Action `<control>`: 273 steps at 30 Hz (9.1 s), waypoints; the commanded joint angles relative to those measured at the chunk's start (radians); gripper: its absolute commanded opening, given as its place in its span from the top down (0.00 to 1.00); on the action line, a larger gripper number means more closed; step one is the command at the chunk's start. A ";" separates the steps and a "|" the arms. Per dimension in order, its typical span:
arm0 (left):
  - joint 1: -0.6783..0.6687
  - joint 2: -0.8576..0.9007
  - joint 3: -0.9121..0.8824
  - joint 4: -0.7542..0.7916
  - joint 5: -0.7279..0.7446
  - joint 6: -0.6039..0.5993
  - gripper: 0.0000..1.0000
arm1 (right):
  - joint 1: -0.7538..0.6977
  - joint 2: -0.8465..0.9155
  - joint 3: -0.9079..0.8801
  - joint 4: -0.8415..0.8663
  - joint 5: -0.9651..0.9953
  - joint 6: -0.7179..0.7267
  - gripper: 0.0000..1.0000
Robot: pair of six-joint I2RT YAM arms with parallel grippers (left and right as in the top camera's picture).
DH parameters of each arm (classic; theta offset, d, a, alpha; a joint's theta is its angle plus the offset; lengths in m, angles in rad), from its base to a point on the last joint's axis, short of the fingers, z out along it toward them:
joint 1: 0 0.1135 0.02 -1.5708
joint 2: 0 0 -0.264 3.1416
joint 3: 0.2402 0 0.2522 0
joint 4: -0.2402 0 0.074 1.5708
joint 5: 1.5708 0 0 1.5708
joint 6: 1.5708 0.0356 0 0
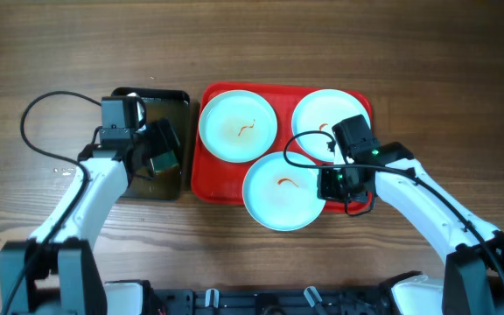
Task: Clean dirty plates on tray and stack at the side
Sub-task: 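Grasp the green sponge in the black water tray with the left gripper, then lift the sponge with the left gripper and carry it toward the front plate, then scrub the front plate with the sponge while the right gripper holds it, then return the sponge to the black water tray with the left gripper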
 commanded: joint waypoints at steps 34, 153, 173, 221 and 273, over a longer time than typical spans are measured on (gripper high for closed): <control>0.003 0.181 0.014 0.016 0.043 -0.064 0.60 | 0.002 -0.015 -0.008 0.002 -0.010 -0.018 0.96; -0.198 -0.103 0.015 0.090 -0.017 0.025 0.96 | 0.002 -0.015 -0.008 0.019 -0.010 -0.021 0.96; -0.548 0.141 0.015 0.394 0.570 -0.581 0.96 | 0.002 -0.015 -0.008 0.044 -0.009 -0.021 0.96; -0.592 0.302 0.015 0.265 0.390 -0.471 0.96 | 0.003 0.171 -0.008 0.198 -0.215 0.009 0.87; -0.113 0.084 0.014 -0.066 -0.111 0.149 0.96 | 0.003 0.169 0.003 0.203 -0.165 0.060 0.85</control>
